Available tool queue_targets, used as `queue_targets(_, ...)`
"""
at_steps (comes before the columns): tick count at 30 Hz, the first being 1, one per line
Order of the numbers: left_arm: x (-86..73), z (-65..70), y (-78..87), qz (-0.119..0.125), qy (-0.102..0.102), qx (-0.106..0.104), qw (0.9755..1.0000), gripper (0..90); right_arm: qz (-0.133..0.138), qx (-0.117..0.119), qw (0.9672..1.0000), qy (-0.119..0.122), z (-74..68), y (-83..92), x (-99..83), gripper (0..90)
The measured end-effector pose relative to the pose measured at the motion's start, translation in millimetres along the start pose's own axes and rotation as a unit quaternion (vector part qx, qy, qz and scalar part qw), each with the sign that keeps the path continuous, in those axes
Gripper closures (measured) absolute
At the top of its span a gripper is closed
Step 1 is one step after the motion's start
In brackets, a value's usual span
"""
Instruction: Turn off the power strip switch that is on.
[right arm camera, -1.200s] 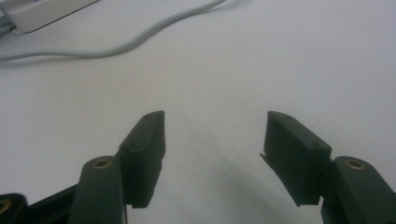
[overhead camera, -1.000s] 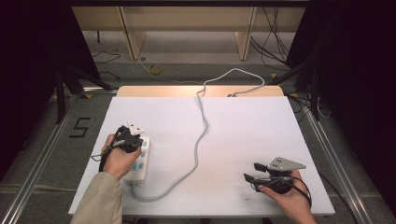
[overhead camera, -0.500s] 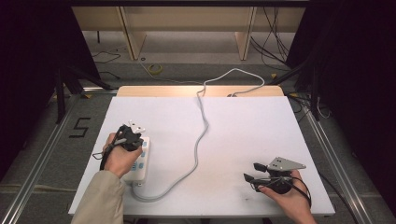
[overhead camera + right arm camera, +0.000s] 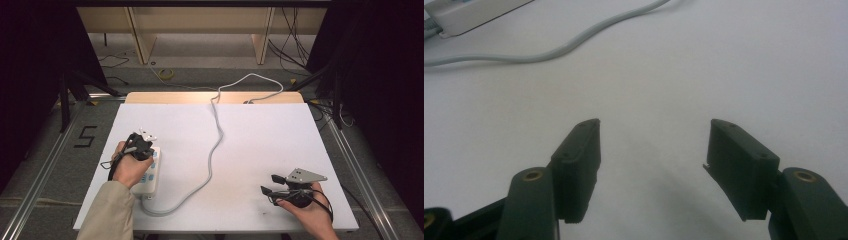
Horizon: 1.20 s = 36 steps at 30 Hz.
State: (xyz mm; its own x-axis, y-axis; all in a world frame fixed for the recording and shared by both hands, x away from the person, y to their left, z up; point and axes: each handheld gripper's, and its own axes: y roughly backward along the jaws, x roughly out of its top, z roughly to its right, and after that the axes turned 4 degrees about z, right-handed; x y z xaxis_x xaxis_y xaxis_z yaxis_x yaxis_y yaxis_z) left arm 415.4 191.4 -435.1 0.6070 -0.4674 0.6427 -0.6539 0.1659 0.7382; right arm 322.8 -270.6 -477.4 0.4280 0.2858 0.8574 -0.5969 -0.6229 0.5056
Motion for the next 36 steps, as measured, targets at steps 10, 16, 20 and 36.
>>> queue_targets(10,1.4,-0.9,-3.5,-0.009,0.001,-0.002,1.0,89.8,0.0,0.0,1.0,0.0,0.1,0.1,-0.1,39.2)
queue_targets(16,2.4,-1.1,-6.0,-0.014,0.002,-0.003,0.9999,89.8,0.0,0.0,1.0,0.0,0.1,0.0,0.0,39.2)
queue_targets(20,3.5,-1.0,-8.0,-0.017,0.003,-0.005,0.9998,89.8,0.0,0.0,1.0,-0.001,0.0,0.2,0.0,39.2)
queue_targets(36,5.9,-1.8,-13.7,-0.03,0.008,-0.009,0.9995,89.7,0.0,-0.001,1.0,0.0,-0.2,0.3,0.0,39.2)
